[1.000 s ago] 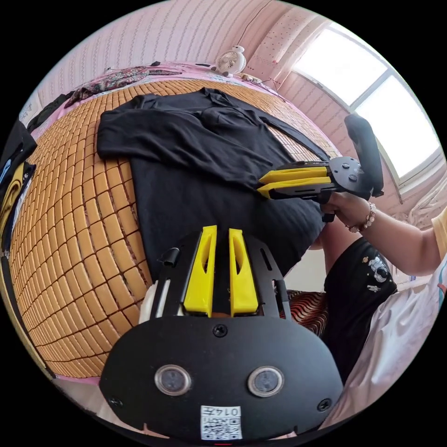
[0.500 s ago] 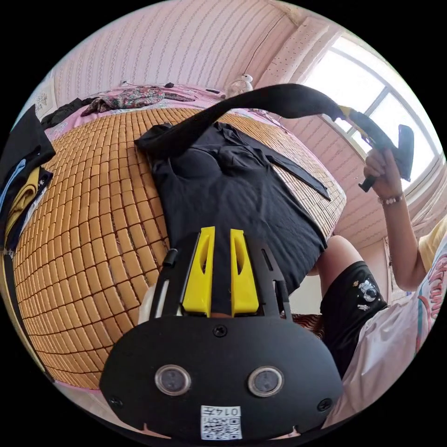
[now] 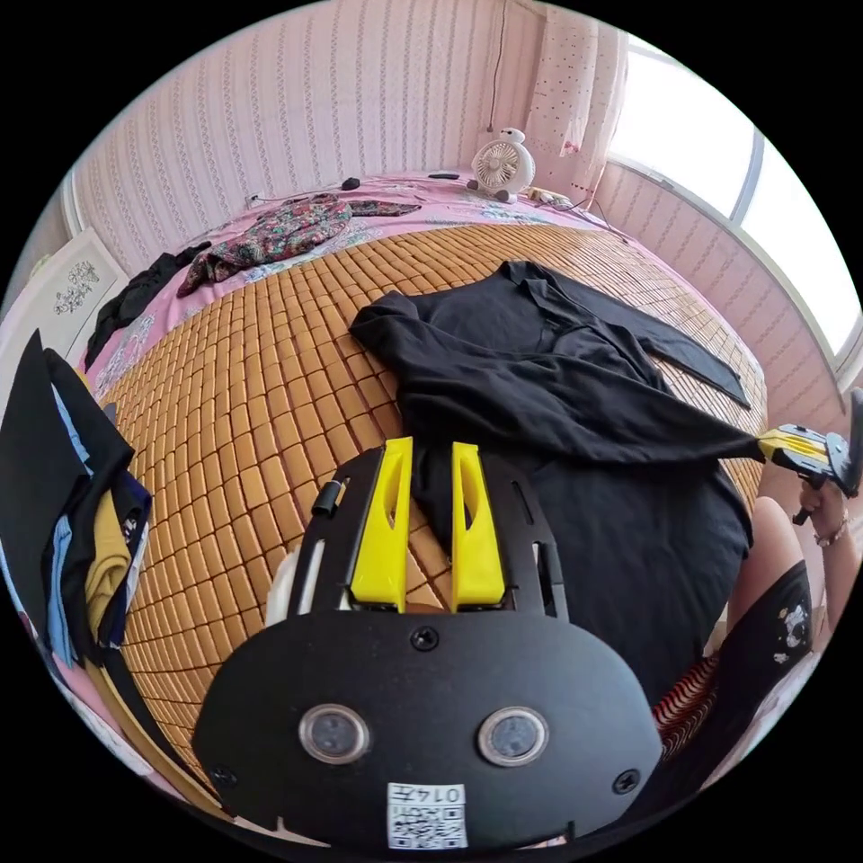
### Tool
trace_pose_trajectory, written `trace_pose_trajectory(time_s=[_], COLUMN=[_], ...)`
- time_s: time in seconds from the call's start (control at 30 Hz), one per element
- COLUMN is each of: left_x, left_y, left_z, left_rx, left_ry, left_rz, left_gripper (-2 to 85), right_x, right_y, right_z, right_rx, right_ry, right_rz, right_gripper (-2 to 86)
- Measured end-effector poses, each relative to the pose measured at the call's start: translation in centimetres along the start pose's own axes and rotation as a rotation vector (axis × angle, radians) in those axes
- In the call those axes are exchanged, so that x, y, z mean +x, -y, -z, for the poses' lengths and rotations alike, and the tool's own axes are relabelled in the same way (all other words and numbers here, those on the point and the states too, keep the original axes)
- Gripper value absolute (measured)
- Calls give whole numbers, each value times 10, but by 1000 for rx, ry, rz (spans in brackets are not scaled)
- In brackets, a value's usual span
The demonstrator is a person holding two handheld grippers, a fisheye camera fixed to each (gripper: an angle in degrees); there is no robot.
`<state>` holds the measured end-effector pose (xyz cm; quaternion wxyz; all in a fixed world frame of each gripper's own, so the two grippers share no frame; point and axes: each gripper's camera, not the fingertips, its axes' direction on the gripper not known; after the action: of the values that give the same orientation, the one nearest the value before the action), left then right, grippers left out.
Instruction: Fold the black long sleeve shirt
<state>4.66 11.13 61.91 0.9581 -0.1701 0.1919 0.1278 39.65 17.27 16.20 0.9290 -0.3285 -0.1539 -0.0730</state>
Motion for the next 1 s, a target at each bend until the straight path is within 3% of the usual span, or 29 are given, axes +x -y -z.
trace_pose_trajectory(time_s=[0.13,0.2,0.37,0.47,0.7,0.87,1.0], left_x=[-7,-10,-31,-48,-61,-73,-80], left_y=[27,27,10,4,5,3,-1], left_z=[-41,-44,-46,-48,-56,-59,-54], left_rx=[-131,-108,-83,-72,-84,-84,-33], left_ry=[-4,15,0,-61,-75,-103,-88], left_rz=[-17,-30,23,92,126,164,171], left_gripper=[37,10,1,4,9,7,1], right_x=[-8,-18,-49,-63,-32,-21,-26], right_y=[14,11,-19,-18,10,14,17], right_z=[48,56,-1,-10,3,-32,-18], right_rx=[57,5,-320,-371,-197,-306,-260], right_ry=[3,32,229,278,28,0,-84], right_rz=[61,92,33,67,-56,-106,-62], right_gripper=[2,3,19,51,66,27,-4])
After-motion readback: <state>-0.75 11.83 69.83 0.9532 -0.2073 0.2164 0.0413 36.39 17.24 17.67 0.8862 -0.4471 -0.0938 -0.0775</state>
